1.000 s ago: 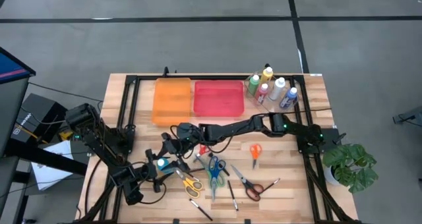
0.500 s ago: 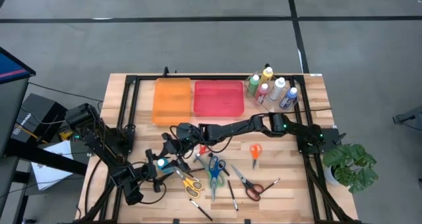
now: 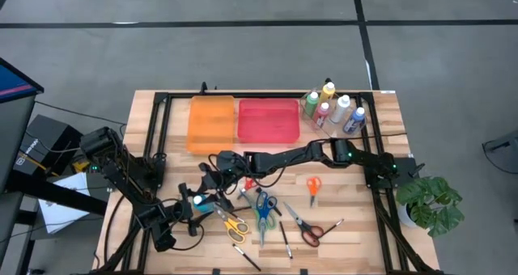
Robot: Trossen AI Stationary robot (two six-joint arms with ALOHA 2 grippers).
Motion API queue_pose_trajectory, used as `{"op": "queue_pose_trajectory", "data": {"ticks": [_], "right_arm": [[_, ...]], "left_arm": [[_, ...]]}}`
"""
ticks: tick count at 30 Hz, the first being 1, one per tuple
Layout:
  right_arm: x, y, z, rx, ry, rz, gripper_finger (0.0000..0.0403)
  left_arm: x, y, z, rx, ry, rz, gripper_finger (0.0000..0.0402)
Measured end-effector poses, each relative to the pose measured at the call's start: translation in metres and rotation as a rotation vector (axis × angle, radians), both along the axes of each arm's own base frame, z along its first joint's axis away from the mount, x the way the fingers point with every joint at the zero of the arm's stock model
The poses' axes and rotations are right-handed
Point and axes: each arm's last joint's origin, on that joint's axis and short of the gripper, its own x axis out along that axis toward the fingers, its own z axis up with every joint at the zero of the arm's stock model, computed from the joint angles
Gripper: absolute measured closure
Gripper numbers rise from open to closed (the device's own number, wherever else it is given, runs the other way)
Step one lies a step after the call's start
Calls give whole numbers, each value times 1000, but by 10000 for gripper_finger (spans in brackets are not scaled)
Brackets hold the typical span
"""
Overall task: Pick & Place Paint Supplies
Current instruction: Put the blue paint bottle into the transparent bin
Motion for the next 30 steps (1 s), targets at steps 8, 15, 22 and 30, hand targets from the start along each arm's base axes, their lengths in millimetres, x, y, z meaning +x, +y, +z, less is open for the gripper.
{"op": "queue_pose_trajectory", "data": {"ticks": [8, 15, 22, 30], "right_arm": [[-1, 0, 0, -7, 11, 3, 280], [-1, -3, -1, -15, 7, 16, 290], [-1, -18, -2, 36, 50, 83, 290], [-5, -27, 3, 21, 85, 84, 290]], "left_arm": [[0, 0, 0, 10, 4, -3, 92], [-1, 0, 12, 10, -7, -27, 92], [-7, 6, 42, -61, 21, -98, 92], [-14, 16, 56, -130, 100, -159, 92]]}}
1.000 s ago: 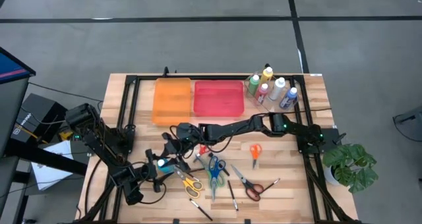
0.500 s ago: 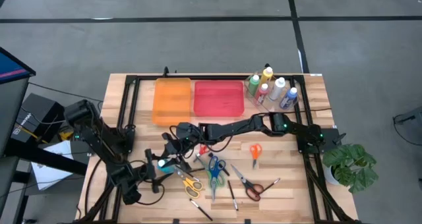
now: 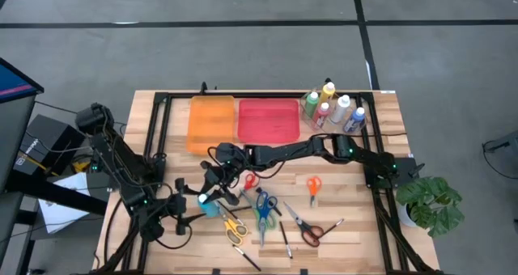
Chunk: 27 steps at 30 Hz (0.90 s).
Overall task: Pick & Place Paint Supplies
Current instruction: Put the blue paint bottle into the transparent bin
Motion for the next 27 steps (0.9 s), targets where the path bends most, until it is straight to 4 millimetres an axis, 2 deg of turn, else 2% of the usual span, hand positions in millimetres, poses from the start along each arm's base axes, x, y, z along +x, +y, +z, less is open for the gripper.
{"op": "queue_pose_trajectory", "data": {"ticks": [6, 11, 19, 27], "right_arm": [[-13, -8, 19, -80, 57, -2, 290], [-21, -18, 31, -145, 96, -36, 290], [-28, -35, 32, -155, 169, -49, 290], [-45, -56, 51, -181, 242, -69, 290]], "left_arm": [[-3, 3, -4, 5, 32, -11, 92], [-8, 10, -15, -37, 48, 18, 92], [-13, 14, -24, -79, 65, 31, 92], [-13, 13, -24, -87, 73, 26, 92]]}}
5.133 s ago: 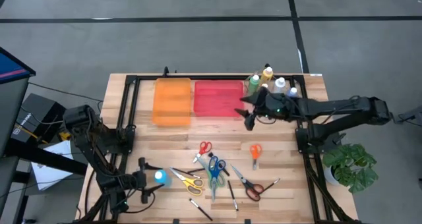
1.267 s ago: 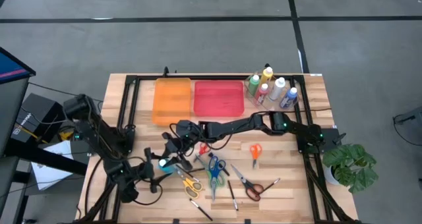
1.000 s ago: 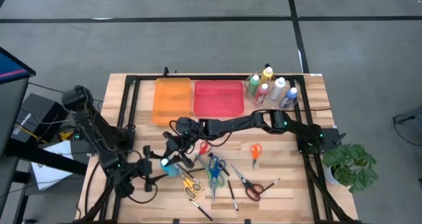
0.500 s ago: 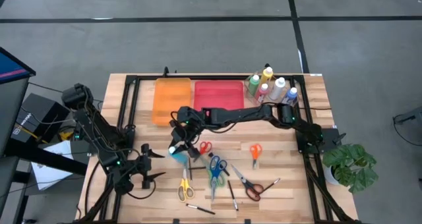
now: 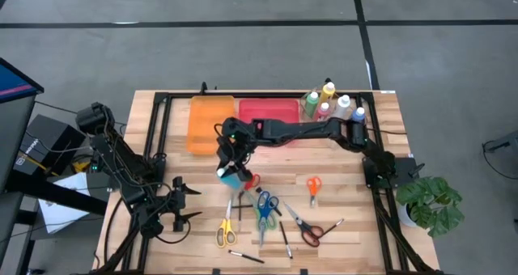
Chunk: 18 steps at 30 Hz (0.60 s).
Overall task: Pick & Place Paint Supplies
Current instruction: Put the blue paint bottle into the transparent bin
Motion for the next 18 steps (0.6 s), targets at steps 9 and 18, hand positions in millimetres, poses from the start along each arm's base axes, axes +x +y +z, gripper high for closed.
{"op": "queue_pose_trajectory", "data": {"ticks": [9, 18], "right_arm": [[-70, -19, 36, 4, -44, -72, 290], [-199, -10, 50, -59, -181, -492, 290]], "left_arm": [[0, 0, 0, -9, 5, -2, 92], [0, 0, 0, -10, 7, -3, 92]]}}
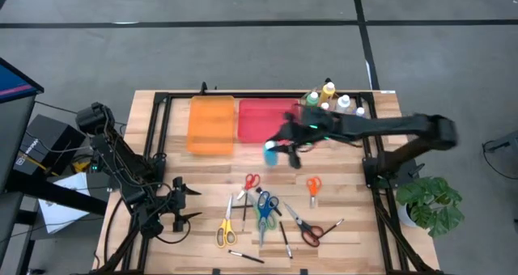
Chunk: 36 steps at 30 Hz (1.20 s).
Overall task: Pick & Place Paint Supplies
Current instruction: Put the blue paint bottle into the transparent bin
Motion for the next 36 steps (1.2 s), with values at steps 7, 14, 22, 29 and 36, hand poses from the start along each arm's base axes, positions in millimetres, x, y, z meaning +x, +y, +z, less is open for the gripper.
{"op": "queue_pose_trajectory", "data": {"ticks": [7, 14, 22, 29, 36], "right_arm": [[-73, 12, 19, -61, -12, -418, 290], [-109, 6, 26, -126, 18, -744, 290], [-144, 5, 27, -109, 62, -937, 290], [-170, 5, 28, -134, 50, -1073, 290], [-169, 1, 8, -184, 68, -1147, 290]], "left_arm": [[0, 1, 1, 19, -33, 21, 92], [1, 0, 2, 2, -47, 24, 92], [1, -1, 2, -5, -50, 24, 92], [1, -1, 2, -3, -52, 26, 92], [2, 0, 3, 4, -65, 35, 92]]}}
